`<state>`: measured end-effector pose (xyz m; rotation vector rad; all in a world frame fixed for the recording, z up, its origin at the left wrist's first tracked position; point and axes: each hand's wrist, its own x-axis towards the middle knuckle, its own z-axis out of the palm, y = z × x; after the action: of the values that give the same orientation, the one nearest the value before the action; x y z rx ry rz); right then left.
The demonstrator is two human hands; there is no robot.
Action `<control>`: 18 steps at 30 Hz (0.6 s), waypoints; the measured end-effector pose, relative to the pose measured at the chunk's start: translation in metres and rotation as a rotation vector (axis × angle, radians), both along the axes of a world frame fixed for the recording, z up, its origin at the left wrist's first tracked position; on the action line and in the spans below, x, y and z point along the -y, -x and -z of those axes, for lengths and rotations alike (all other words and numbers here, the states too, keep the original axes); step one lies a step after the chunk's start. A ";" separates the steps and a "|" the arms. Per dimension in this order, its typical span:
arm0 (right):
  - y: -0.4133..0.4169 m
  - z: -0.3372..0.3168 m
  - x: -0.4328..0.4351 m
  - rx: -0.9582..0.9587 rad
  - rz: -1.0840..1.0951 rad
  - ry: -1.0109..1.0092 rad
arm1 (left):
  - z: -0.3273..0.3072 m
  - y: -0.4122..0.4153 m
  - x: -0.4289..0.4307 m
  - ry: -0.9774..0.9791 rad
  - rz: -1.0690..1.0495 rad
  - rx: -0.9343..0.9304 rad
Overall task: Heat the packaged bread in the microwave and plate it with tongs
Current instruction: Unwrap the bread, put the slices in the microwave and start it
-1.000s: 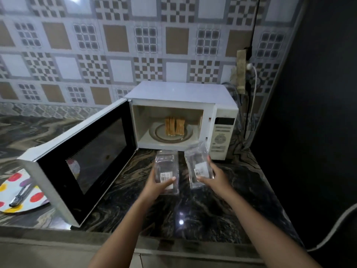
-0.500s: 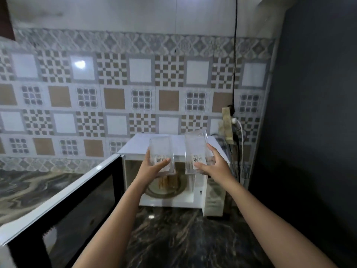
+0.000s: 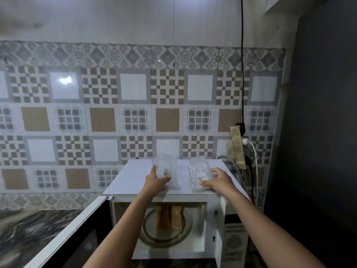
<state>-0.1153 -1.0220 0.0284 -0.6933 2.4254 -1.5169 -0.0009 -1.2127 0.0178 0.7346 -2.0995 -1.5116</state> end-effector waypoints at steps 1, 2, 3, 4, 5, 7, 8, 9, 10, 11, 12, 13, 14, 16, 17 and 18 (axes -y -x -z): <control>0.003 0.002 0.005 -0.001 0.011 -0.004 | 0.001 0.004 0.006 0.002 -0.007 0.023; 0.006 0.003 0.010 -0.003 0.021 -0.007 | 0.001 0.008 0.010 0.000 -0.009 0.035; 0.008 0.004 0.015 -0.009 0.030 -0.008 | 0.001 0.011 0.015 0.002 -0.012 0.050; 0.010 0.004 0.019 -0.015 0.042 -0.016 | 0.002 0.015 0.018 0.010 -0.017 0.058; 0.011 0.003 0.023 -0.024 0.052 -0.025 | 0.002 0.017 0.020 0.029 -0.025 0.077; 0.015 0.001 0.029 -0.026 0.073 -0.056 | 0.002 0.022 0.025 0.072 -0.037 0.103; 0.017 0.000 0.031 -0.019 0.082 -0.067 | 0.002 0.023 0.027 0.082 -0.034 0.104; 0.018 -0.001 0.034 -0.015 0.088 -0.075 | 0.003 0.025 0.031 0.091 -0.028 0.099; 0.020 -0.002 0.036 -0.009 0.093 -0.079 | 0.003 0.026 0.033 0.102 -0.021 0.087; 0.021 -0.002 0.039 -0.001 0.098 -0.083 | 0.003 0.026 0.035 0.114 -0.016 0.071; 0.022 -0.002 0.041 0.008 0.104 -0.085 | 0.003 0.026 0.035 0.115 -0.017 0.059; 0.023 -0.002 0.043 0.010 0.113 -0.086 | 0.004 0.028 0.036 0.109 -0.021 0.047; 0.023 -0.002 0.045 0.012 0.125 -0.085 | 0.005 0.029 0.035 0.100 -0.027 0.034; 0.022 -0.002 0.046 0.004 0.147 -0.080 | 0.005 0.029 0.032 0.090 -0.044 0.008; 0.020 -0.002 0.047 -0.001 0.159 -0.078 | 0.006 0.030 0.031 0.086 -0.053 -0.003; 0.019 -0.002 0.048 -0.003 0.169 -0.076 | 0.007 0.031 0.030 0.076 -0.062 -0.021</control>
<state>-0.1346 -1.0698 0.0299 -0.4868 2.5864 -1.4730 -0.0323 -1.2431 0.0110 0.7456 -2.0868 -1.3933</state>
